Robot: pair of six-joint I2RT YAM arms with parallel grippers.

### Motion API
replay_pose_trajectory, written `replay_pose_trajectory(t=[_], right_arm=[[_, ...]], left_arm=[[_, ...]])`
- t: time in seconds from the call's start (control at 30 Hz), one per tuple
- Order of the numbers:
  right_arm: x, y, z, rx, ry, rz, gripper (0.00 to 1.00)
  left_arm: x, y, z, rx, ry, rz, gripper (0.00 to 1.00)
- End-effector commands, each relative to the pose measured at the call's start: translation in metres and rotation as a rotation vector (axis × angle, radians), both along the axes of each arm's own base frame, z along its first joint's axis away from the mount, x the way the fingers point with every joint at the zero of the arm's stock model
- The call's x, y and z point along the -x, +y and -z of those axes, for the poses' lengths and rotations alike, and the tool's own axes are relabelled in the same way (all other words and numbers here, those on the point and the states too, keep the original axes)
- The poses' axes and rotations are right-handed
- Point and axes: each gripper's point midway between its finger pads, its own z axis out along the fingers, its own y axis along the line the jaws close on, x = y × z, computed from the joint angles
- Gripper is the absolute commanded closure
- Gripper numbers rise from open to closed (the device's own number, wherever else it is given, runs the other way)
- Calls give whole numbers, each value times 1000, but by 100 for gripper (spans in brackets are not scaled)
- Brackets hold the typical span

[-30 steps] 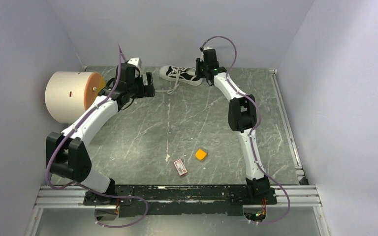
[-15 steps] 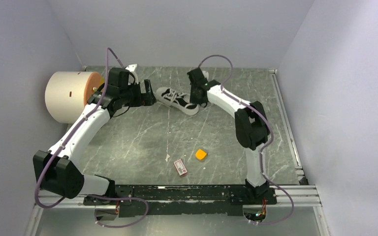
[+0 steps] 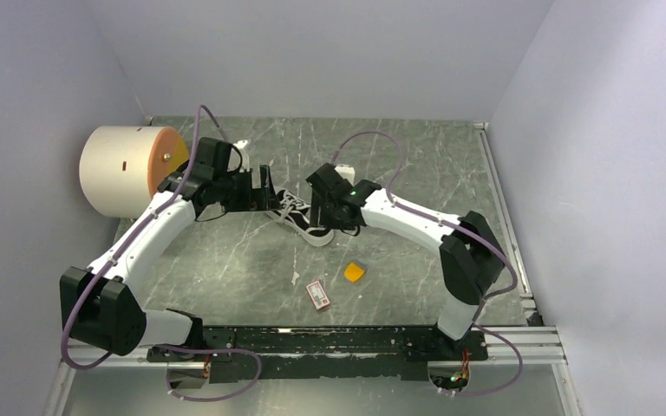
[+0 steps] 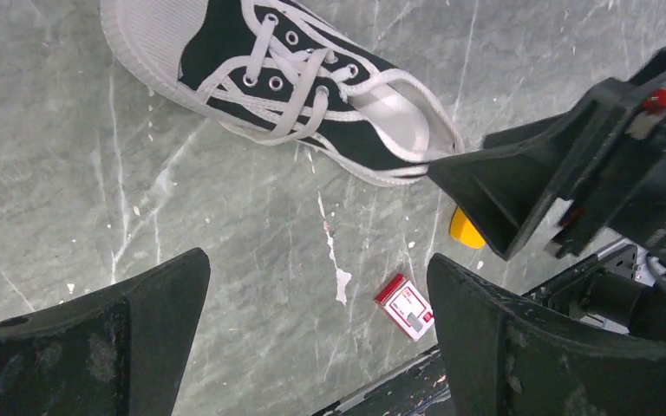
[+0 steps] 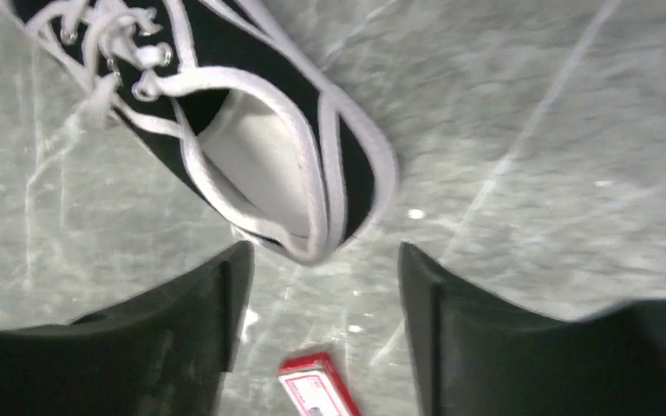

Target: Tie the shoes

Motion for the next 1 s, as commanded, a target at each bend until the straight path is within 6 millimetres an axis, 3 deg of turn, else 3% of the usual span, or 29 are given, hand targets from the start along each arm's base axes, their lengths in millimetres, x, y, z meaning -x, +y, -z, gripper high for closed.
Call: replay_pose_trajectory(t=[0.0,0.03,0.07,0.13,0.2,0.37,0.53,0.73,0.87,0.97], right_arm=[[-13,-52,-42,208,-147,-38,17],[-16,-56,-45,224,-193,-80,2],[-19,-58,-49,227,-228,-117,0],[-20,-56,-51,207,-235,-226,0],[-21,-47,-54,174,-244,-359,8],[-27,-21,-56,124,-287,-527,9],[-32,-4,-6,175,-139,-648,38],[-50,3,30,212,-137,-660,42],[-54,9,55,228,-72,-674,61],[-56,18,61,222,-72,-674,66]], left_arm=[[8,-6,-4,24,13,57,0],[8,-6,-3,21,15,58,0],[8,-6,-2,21,17,58,0],[7,-7,0,25,21,56,0],[6,-6,3,27,30,42,0],[5,-6,10,46,65,-17,0],[2,-7,4,54,85,-50,0],[4,-3,3,56,108,-112,0],[8,-4,1,73,114,-118,0],[9,0,-6,36,100,-88,0]])
